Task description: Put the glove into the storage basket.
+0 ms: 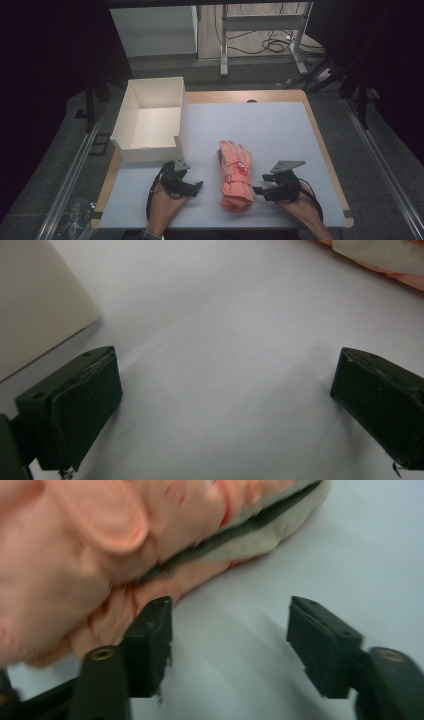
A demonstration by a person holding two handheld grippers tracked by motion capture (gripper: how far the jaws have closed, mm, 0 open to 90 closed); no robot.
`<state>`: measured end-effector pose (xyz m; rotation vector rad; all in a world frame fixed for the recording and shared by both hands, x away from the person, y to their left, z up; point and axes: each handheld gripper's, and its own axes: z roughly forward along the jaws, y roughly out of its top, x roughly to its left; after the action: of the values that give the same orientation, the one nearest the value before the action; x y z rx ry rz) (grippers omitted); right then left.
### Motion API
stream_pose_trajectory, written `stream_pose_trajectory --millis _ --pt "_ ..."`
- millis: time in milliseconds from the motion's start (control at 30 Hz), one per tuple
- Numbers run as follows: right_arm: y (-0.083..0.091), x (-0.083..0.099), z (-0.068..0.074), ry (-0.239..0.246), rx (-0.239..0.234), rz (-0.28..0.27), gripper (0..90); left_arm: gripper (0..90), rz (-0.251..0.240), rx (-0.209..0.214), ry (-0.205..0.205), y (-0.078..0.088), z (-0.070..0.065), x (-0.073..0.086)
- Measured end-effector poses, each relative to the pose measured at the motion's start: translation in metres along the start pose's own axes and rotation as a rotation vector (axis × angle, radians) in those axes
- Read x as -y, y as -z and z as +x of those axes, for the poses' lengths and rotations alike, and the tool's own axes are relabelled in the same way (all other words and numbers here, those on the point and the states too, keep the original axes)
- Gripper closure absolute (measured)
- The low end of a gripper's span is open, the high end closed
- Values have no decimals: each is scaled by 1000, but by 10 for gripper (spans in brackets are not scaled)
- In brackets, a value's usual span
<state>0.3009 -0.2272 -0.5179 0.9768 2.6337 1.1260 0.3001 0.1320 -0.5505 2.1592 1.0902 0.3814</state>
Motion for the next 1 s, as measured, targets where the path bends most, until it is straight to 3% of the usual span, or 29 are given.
stream_pose_trajectory --millis 100,133,233,367,433,500,633,800,1000 --pt "-2 3 2 12 -27 19 514 4 -2 1 -1 0 0 0" --pt "-1 5 4 33 -40 20 609 5 -2 1 0 0 1 0" --pt "-1 6 7 58 -58 17 723 6 -2 3 1 0 1 0" --pt "-6 7 14 82 -88 24 810 28 -23 8 31 1 2 1" --pt "-8 6 16 85 -101 27 832 30 -36 37 61 4 6 2" --pt "-9 5 17 84 -107 28 841 29 -35 39 65 5 7 3" --pt "-15 2 20 97 -112 22 851 26 -1 5 51 11 12 7" --pt "-23 -5 25 101 -119 16 850 27 6 -18 33 18 21 16" --pt "-34 -13 30 108 -115 12 835 26 -9 -12 32 21 23 21"
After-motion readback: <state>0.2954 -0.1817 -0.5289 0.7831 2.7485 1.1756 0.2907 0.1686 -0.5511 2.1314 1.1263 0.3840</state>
